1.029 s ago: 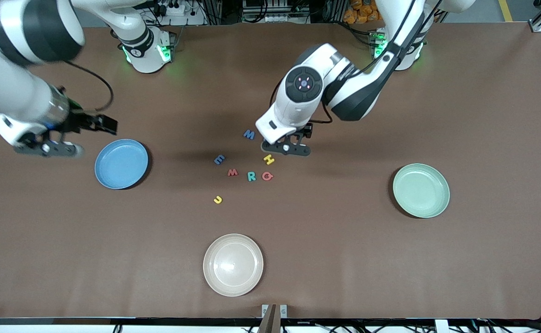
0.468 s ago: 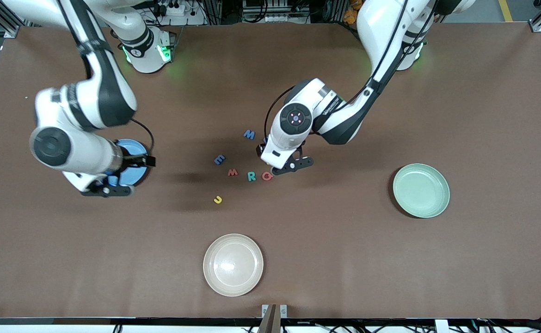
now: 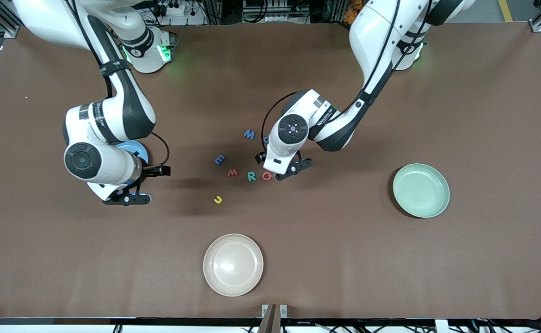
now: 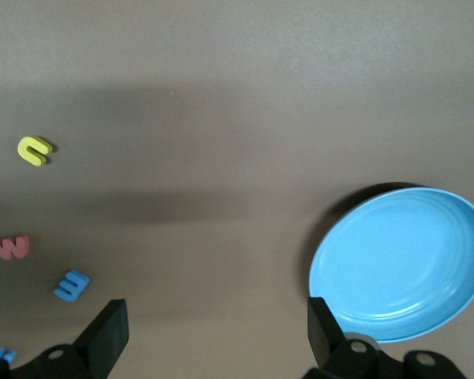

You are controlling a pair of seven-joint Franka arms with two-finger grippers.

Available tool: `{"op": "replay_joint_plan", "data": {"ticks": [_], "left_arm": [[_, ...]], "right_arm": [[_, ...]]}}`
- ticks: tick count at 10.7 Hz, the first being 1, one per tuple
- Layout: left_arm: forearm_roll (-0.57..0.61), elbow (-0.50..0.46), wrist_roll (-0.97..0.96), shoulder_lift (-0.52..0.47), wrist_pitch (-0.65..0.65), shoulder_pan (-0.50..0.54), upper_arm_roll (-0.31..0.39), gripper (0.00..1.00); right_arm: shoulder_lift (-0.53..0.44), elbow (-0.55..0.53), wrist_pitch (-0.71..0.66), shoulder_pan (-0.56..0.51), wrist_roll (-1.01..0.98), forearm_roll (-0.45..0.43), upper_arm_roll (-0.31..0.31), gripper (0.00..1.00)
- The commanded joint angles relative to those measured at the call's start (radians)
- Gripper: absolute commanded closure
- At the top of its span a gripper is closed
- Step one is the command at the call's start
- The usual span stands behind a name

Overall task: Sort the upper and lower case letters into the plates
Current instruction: 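Reach the left gripper to the yellow H while the right gripper reaches the u, then grasp the yellow H with the left gripper while the right gripper grasps the u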

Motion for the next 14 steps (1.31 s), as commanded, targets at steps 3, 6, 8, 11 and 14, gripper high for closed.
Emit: {"op": "replay_joint_plan", "data": {"ticks": [3,6,8,11,14], "left_arm": [[-0.054,0.015,-0.121,0.042,0.116,-0.023,0.008,0.0],[-0.053,0.014,-0.173,0.087,0.155,-0.057,0.013,0.0],[-0.01,0.014,-0.268,0.099,0.181,-0.089,0.034,0.0],[0.022,-0.003,-0.27,0.101,0.178,-0.093,0.039,0.0],[0.044,-0.013,-0.29,0.108,0.178,-0.098,0.039,0.0]], "right_arm": [[0.026,-0.008,0.048,0.042,0.112,0.016,-0.001,0.0],[0.069,-0.008,0.15,0.055,0.209,0.102,-0.001,0.0],[0.112,-0.003,0.227,0.068,0.291,0.127,-0.001,0.0],[0.164,0.018,0.282,0.104,0.503,0.153,-0.001,0.0],[0.213,0.063,0.308,0.14,0.672,0.155,-0.003,0.0]]}}
